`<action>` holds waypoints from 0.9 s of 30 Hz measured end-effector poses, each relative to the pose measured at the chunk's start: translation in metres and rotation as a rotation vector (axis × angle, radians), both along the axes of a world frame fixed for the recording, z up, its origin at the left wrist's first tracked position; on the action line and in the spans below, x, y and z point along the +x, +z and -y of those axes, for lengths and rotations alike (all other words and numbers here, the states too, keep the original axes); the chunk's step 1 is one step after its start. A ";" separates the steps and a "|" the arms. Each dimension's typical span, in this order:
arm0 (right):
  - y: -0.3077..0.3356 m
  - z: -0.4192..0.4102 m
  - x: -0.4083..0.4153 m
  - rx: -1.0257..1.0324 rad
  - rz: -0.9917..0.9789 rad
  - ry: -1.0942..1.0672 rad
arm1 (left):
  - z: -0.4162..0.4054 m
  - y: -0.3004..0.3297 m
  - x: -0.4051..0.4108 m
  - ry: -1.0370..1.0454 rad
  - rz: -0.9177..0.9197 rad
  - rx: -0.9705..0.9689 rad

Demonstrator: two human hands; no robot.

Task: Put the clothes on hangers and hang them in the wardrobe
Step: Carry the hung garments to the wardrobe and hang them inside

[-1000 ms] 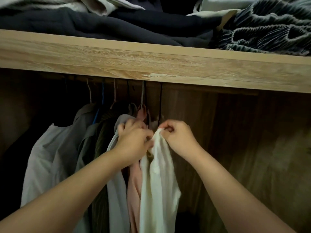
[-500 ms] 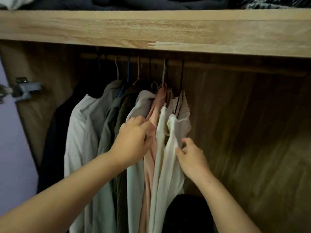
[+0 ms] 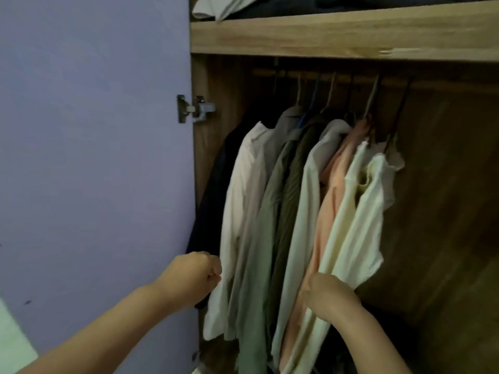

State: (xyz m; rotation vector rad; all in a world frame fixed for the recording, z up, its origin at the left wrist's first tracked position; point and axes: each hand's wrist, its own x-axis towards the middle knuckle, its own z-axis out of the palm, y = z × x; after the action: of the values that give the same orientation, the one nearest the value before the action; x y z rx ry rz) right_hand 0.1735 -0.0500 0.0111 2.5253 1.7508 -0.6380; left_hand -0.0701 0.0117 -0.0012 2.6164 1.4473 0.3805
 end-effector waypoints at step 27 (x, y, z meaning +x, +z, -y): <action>-0.064 0.090 -0.577 -0.298 0.064 1.254 | 0.344 -0.092 -0.520 1.093 -0.065 -0.745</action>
State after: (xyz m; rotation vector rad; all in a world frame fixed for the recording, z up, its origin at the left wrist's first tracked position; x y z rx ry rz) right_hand -0.4039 -0.1401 -0.0530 0.8797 2.4188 -0.5851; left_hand -0.5906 -0.3326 -0.0928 1.1362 2.3234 -0.1621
